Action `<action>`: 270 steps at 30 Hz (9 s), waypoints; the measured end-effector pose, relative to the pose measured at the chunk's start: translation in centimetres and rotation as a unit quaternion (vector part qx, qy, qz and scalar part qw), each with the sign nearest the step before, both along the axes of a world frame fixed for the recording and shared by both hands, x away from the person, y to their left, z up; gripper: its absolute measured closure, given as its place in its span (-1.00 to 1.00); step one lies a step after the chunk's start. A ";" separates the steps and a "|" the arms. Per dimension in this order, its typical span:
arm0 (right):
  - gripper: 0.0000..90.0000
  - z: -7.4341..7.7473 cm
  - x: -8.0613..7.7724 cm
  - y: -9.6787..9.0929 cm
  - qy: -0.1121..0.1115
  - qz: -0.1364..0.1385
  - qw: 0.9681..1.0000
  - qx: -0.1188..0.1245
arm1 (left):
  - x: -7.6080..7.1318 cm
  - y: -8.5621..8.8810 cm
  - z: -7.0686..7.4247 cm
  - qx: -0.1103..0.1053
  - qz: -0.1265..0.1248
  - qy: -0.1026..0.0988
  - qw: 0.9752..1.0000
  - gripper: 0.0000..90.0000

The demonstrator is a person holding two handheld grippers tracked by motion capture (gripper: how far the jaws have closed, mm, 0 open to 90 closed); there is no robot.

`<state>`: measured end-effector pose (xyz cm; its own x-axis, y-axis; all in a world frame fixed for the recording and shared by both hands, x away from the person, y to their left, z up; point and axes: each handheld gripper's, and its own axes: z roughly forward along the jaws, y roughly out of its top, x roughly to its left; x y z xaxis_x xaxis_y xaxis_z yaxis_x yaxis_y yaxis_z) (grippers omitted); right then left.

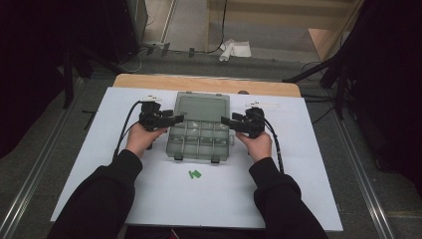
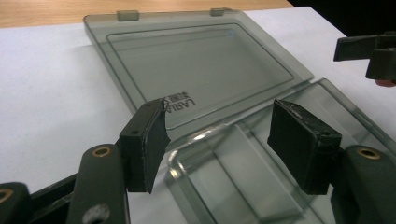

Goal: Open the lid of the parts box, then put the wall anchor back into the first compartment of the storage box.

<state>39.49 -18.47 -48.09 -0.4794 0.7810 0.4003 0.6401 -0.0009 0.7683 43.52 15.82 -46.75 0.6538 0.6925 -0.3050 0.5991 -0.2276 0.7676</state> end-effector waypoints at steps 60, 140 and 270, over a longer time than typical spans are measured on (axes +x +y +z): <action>-0.33 1.0 -9.8 1.0 -0.007 0.147 0.988 -0.055 | -10.4 2.1 1.2 0.080 -0.186 -0.007 0.979 -0.43; 0.25 -1.2 -11.5 8.3 -0.013 0.199 0.975 -0.103 | -13.8 5.8 0.2 0.104 -0.186 -0.009 0.977 -0.43; 0.88 2.2 -6.1 11.6 0.005 0.163 0.983 -0.082 | -14.9 6.9 -0.4 0.095 -0.147 -0.032 0.984 -0.43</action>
<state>33.38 -6.85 -45.93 -0.7113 0.6414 0.2875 0.5934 0.3289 0.7347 28.60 22.69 -47.19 0.8478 0.5116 -0.1398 0.4383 -0.5274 0.7278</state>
